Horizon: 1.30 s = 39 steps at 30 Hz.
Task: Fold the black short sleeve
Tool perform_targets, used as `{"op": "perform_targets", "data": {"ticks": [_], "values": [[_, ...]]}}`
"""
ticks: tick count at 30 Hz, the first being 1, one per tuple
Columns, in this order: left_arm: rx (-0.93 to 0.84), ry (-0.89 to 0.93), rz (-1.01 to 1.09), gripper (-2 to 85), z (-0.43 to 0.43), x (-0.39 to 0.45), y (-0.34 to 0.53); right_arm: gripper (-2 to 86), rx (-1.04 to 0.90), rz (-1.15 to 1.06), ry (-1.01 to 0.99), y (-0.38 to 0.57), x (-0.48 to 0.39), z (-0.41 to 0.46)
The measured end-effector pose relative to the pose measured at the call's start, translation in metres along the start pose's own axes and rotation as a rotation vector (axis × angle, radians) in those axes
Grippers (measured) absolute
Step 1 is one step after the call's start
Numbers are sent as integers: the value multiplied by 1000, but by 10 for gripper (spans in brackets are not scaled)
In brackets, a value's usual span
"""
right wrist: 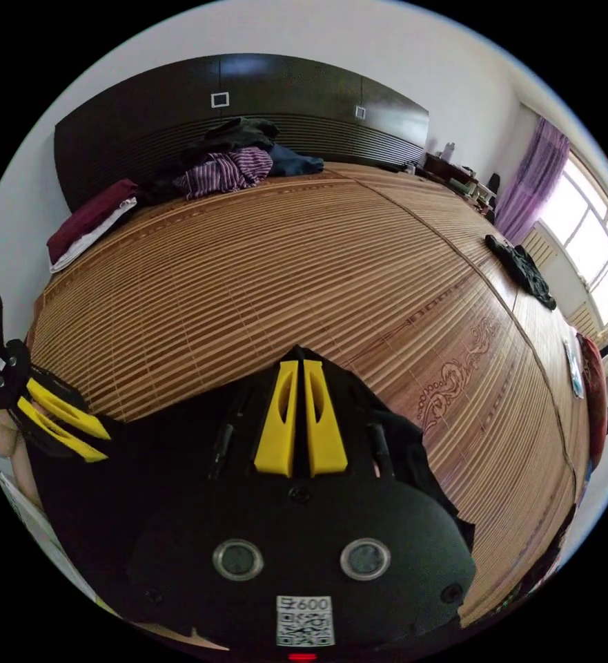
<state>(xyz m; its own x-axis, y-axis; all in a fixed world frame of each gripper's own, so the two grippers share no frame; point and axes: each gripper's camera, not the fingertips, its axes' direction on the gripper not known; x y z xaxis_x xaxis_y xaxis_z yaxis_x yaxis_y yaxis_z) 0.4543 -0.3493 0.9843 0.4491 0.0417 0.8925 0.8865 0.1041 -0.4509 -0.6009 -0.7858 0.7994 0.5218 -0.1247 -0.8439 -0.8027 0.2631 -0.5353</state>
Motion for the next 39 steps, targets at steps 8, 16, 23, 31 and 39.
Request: {"op": "perform_targets", "data": {"ticks": [8, 16, 23, 31, 39], "values": [[96, -102, 133, 32, -20, 38, 14, -9, 32, 19, 53, -7, -21, -6], [31, -222, 124, 91, 23, 55, 6, -9, 33, 54, 38, -20, -32, -18], [0, -304, 113, 16, 19, 64, 24, -9, 19, 68, 63, -43, -48, -26], [-102, -354, 123, 6, 18, 66, 36, -7, 14, 121, 31, -72, -56, -48], [-55, -390, 26, 3, 14, 44, 43, 70, -11, 183, 45, -111, -52, -94]]}}
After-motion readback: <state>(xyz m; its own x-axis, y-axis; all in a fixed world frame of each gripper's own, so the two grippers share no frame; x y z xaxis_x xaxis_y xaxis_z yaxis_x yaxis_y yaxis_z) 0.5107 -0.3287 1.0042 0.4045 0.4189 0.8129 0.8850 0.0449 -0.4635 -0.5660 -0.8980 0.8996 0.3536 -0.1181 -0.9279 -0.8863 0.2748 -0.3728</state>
